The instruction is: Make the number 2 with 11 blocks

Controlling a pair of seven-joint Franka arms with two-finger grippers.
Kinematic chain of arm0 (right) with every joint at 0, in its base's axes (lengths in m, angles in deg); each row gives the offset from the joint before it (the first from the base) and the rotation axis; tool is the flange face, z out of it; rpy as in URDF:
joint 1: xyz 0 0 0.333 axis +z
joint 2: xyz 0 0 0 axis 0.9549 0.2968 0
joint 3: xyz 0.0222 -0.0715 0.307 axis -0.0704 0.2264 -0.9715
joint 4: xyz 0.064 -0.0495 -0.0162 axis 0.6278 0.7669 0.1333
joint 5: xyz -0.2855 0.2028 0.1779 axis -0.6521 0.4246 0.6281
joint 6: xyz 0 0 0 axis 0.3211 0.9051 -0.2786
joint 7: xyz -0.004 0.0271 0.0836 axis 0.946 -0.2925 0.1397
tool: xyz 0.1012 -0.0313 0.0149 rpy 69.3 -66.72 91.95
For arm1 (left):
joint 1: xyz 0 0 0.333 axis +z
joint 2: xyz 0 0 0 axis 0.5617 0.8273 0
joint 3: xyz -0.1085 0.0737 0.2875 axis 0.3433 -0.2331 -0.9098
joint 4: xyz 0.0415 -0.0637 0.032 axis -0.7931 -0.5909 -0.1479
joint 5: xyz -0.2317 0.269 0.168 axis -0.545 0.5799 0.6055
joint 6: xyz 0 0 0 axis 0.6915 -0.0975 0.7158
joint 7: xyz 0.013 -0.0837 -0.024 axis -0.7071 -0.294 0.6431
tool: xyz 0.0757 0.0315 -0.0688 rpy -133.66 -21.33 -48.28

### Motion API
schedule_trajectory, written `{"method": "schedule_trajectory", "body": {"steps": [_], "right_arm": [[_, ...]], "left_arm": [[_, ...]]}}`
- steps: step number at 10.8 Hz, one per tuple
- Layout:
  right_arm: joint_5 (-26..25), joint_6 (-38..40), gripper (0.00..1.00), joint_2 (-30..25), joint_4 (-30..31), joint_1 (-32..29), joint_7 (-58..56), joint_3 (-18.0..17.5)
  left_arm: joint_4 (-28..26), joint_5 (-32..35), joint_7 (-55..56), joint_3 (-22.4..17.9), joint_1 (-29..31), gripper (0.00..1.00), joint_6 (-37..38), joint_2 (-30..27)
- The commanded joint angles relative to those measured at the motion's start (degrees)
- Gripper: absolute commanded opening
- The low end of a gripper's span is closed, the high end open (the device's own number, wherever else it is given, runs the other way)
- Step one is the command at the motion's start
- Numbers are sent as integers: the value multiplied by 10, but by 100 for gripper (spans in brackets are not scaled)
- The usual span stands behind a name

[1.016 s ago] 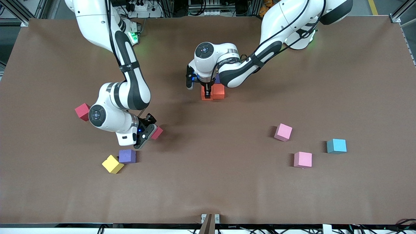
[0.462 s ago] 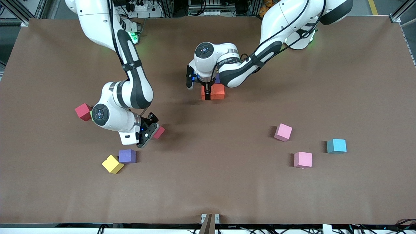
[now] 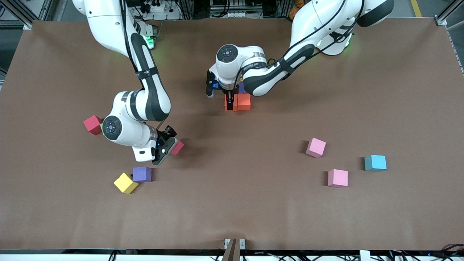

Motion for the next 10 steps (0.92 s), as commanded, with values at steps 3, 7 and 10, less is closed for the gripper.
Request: {"method": "schedule_trajectory", "body": {"steps": [3,7,10], "right_arm": [[11,1,33,-9,5,-2,-12,0],[11,-4,35,-11,4,31,-61,1],[9,-3,35,-23,13,92,-127,18]], "left_arm": [[-4,-7,-13,100,96,100,66,-22],[32,-7,-25,197,241,100,230,-25],[73,-6,-18,204,336,100,336,-45]]}}
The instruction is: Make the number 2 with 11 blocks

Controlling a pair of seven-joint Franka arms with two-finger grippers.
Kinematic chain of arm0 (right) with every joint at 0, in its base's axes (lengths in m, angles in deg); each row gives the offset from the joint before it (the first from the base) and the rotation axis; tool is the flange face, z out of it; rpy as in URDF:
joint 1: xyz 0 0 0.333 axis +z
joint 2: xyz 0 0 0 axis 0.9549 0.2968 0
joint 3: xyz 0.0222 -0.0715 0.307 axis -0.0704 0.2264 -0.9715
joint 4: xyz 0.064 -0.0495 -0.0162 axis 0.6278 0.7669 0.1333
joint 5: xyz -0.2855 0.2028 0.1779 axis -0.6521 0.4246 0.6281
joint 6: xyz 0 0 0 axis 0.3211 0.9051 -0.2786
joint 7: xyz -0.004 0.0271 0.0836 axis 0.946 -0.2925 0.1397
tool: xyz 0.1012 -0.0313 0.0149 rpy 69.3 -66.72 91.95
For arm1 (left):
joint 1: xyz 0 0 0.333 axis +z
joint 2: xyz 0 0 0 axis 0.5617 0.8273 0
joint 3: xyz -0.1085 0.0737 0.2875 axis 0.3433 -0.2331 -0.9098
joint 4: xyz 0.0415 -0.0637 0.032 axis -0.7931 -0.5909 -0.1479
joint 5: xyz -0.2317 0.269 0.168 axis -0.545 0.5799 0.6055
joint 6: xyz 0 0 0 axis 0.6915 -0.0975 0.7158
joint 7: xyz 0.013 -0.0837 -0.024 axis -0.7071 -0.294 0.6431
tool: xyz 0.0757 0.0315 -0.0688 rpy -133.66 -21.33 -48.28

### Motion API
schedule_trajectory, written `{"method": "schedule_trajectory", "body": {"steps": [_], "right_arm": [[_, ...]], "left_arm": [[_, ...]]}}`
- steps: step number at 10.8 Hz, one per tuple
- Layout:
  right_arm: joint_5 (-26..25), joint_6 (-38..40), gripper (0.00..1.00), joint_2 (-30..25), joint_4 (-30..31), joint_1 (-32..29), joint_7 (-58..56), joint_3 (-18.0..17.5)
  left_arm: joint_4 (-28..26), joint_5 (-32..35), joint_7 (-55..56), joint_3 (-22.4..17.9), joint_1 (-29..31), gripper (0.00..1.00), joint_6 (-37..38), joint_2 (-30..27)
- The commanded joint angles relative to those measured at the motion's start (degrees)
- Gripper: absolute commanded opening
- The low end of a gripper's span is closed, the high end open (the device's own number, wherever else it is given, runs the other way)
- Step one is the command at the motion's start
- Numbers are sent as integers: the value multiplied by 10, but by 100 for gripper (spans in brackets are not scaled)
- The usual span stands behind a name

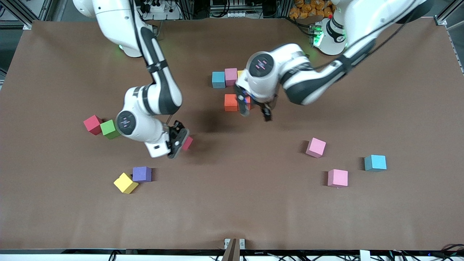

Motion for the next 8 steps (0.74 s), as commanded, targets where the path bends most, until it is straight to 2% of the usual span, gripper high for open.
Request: {"method": "schedule_trajectory", "body": {"steps": [1,5,8], "right_arm": [[9,-3,35,-18,23,51,-84,30],[9,-4,35,-22,69,190,-125,131],[10,-17,35,-25,103,276,-126,174]], "left_arm": [[5,-6,1,8,92,100,33,-35],[3,-5,-18,9,238,100,32,-46],[2,-2,-2,2,263,100,32,-43]]}}
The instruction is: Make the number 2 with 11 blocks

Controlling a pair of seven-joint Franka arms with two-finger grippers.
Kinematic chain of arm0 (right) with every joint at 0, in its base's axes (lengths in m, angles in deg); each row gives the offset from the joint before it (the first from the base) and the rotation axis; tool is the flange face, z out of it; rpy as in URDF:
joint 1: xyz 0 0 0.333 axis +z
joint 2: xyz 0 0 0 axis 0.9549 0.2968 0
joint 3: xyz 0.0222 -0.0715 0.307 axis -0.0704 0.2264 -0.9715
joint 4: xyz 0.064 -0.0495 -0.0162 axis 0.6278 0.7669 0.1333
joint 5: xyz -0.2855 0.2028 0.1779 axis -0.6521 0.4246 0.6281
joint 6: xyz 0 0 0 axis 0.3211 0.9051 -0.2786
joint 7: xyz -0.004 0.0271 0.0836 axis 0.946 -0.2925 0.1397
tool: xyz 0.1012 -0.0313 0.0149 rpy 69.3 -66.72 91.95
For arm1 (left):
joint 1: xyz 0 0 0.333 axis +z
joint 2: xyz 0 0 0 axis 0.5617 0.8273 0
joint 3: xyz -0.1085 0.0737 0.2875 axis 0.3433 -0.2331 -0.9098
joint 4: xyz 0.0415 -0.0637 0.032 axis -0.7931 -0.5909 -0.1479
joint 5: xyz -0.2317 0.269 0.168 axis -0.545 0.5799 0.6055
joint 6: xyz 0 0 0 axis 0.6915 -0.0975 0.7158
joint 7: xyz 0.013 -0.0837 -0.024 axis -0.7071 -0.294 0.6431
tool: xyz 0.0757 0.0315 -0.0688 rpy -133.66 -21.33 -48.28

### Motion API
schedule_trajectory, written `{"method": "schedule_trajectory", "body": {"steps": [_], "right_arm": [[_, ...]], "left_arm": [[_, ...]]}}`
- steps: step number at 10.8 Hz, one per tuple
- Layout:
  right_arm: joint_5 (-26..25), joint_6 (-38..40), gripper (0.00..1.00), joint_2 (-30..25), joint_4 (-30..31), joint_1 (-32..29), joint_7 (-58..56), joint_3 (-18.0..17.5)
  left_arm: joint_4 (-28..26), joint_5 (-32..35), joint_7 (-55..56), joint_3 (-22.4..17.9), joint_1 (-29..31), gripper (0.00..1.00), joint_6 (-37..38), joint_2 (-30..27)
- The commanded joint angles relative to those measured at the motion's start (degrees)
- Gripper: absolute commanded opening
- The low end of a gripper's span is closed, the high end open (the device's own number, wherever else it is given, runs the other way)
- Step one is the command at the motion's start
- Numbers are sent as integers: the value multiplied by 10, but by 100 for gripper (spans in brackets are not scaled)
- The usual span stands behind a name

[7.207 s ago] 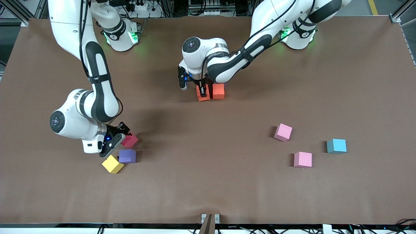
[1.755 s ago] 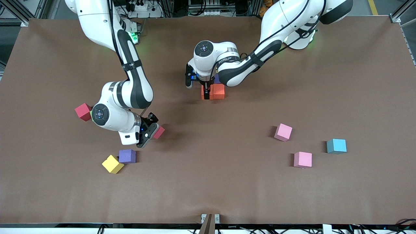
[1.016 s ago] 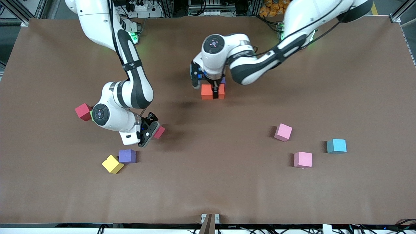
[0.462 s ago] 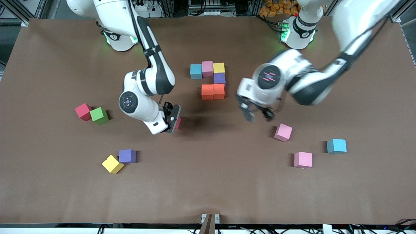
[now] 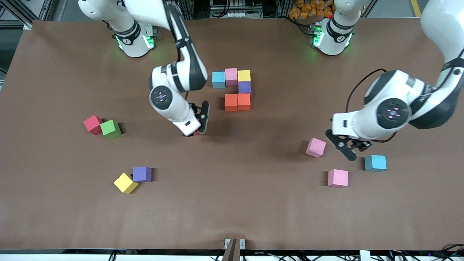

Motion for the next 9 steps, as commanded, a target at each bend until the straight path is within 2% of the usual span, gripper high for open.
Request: {"method": "schedule_trajectory", "body": {"steps": [1,2,5,7,9], "right_arm": [[10,-28,35,-25,53,51,-19,27],[10,-39,35,-29,63,52,-19,25],[15,-57,35,-26,75,83,-15,22],[61,-80,35,-23,99,111,-16,22],[65,-89,35,-24,105,123,-16,21]], "left_arm": [[-14,5,29,-8,5,100,-1,-9],[-16,3,45,-21,6,100,-5,-9],[-40,4,191,-23,0,100,-18,-5],[-79,0,204,-24,11,100,-79,-5],[-105,3,260,-24,15,100,-104,-5]]}}
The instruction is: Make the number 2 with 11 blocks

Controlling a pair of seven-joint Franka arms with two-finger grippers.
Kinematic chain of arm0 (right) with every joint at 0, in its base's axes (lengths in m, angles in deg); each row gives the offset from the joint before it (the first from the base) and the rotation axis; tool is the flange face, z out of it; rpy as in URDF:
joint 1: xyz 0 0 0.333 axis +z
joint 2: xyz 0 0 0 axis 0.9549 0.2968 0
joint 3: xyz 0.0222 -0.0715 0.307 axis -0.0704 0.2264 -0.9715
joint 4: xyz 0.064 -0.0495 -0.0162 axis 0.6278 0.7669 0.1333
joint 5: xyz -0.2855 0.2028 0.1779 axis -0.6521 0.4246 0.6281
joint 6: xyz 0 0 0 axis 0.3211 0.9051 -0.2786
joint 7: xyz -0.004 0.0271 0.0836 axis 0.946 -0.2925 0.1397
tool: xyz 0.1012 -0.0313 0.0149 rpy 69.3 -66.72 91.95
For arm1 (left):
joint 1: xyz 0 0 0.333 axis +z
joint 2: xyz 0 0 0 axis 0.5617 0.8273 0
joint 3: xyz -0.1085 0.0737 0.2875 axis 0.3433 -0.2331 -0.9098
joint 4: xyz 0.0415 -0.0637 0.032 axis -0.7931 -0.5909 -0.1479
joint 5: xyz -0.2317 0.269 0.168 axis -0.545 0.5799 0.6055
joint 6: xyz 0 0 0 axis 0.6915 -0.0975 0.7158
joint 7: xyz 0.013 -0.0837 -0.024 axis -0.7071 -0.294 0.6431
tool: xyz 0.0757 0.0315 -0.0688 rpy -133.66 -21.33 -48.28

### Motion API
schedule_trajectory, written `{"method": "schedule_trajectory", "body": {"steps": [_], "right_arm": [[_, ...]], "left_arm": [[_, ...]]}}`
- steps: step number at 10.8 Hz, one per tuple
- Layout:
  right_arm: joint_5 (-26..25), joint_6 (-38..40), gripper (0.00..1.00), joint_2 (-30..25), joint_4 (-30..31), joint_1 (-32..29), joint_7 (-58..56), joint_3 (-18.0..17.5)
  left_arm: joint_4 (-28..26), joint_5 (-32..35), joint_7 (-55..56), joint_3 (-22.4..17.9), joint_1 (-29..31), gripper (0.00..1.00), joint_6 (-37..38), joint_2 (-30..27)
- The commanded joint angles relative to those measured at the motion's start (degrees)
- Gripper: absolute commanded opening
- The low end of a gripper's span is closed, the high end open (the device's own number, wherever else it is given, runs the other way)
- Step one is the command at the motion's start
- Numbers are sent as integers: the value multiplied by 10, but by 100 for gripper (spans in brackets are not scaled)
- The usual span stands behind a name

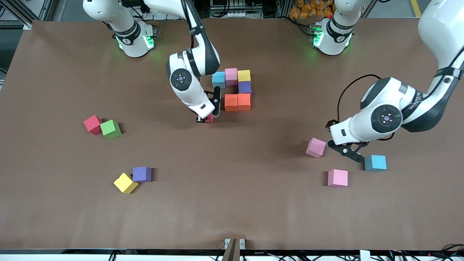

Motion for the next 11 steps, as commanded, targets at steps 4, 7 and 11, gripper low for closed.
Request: {"method": "schedule_trajectory", "body": {"steps": [4,7,11], "right_arm": [[52,-50,34,-23,56,52,-12,-2],[80,-70,34,-21,71,77,-10,-3],[84,-81,33,-20,71,88,2,-3]], "left_arm": [[-51,7,47,-4,4,100,-80,-3],[-55,41,111,-25,-25,100,-102,11],[-55,58,156,-87,-84,100,-152,24]]}}
